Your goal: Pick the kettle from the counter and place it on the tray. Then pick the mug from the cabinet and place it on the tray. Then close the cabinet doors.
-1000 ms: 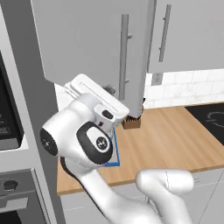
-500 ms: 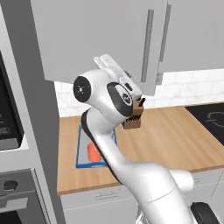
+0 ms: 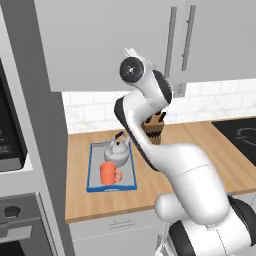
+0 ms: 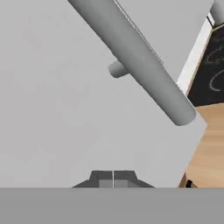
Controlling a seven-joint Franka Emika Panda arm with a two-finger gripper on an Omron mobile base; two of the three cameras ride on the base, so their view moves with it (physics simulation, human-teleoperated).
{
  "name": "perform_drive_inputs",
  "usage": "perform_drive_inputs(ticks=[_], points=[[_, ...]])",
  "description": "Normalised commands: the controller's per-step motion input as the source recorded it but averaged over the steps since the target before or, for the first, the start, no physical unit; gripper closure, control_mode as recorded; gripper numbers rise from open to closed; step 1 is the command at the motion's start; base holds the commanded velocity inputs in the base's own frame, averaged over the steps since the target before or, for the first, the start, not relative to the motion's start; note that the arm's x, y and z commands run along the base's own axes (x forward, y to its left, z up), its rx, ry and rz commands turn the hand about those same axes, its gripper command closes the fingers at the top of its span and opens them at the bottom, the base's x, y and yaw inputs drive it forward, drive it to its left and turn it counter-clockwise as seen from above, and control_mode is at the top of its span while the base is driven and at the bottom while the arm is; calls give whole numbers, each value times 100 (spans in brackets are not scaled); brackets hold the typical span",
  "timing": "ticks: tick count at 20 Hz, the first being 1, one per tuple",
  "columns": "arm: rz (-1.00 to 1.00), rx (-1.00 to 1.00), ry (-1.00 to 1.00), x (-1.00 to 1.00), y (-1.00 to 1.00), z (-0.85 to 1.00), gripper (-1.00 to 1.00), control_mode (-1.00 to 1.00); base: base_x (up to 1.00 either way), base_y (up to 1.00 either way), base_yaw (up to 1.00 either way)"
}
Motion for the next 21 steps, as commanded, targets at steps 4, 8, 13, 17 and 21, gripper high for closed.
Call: perform_drive_inputs(ticks=[4, 8, 13, 17, 21], points=[[35, 34, 0, 100, -36, 24, 100, -100, 0, 0, 0], [34, 33, 0, 100, -32, 1, 100, -100, 0, 0, 0], [32, 26, 1, 100, -16, -4, 100, -100, 0, 0, 0], [24, 16, 0, 100, 0, -24, 100, -100, 0, 0, 0], [6, 6, 0, 96, 19, -35, 100, -100, 0, 0, 0]])
